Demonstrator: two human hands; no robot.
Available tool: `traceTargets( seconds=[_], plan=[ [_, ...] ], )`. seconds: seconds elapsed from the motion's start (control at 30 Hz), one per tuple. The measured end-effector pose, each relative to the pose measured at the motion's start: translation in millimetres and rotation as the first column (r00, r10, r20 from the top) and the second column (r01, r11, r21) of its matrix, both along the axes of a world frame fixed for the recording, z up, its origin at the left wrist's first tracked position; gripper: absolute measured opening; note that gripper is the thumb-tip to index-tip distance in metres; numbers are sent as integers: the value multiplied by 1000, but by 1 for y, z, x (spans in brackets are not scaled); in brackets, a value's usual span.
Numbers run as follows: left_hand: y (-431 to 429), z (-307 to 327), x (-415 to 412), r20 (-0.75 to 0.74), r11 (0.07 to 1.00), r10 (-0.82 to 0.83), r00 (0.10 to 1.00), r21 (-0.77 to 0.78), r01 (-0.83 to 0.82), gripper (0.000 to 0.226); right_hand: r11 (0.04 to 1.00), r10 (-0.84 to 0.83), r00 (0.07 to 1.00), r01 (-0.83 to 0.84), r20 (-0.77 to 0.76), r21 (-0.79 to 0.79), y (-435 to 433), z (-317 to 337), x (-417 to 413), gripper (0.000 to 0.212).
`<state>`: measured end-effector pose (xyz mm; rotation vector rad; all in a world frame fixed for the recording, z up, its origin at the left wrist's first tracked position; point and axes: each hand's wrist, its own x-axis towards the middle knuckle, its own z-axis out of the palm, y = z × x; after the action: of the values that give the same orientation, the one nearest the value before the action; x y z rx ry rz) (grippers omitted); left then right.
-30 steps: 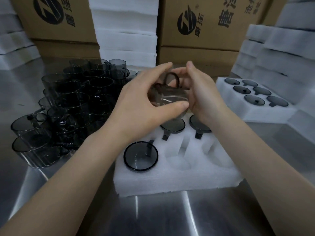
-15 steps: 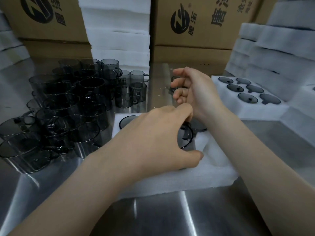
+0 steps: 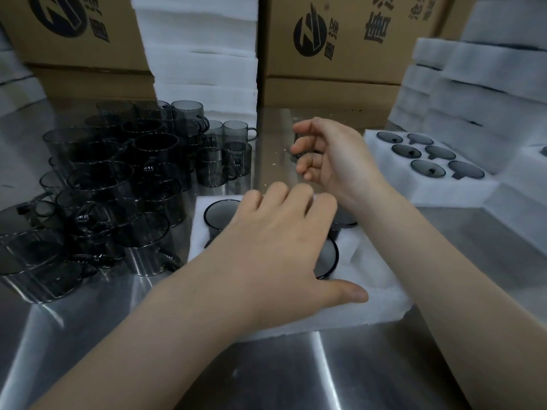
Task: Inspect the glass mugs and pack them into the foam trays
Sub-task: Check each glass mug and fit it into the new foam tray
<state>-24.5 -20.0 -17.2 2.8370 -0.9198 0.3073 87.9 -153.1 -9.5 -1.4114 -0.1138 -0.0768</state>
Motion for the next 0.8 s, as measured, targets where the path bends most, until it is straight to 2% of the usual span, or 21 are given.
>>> traceTargets(
  seconds=[0.3,0.5,0.57,0.7,0.8],
  plan=[
    [1,-6,4,-223,1000,-4,975,21,9,48,997,17,1000,-18,-21,-69,0,-3,1,27],
    [-1,-7,2,-211,999,-12,977,42,22,40,997,-5,1000,3,-22,-71,-1,-2,2,26],
    [-2,-9,2,-220,999,-1,975,46,11,49,998,-26,999,24,-25,-53,-2,-2,3,26],
    [-5,-15,-2,-251,992,50,967,122,-20,87,998,-54,998,53,-33,-31,-4,-3,5,24],
    [-9,-16,-5,-226,989,84,971,139,-53,87,993,-114,993,114,-35,5,-7,-3,7,25]
  ],
)
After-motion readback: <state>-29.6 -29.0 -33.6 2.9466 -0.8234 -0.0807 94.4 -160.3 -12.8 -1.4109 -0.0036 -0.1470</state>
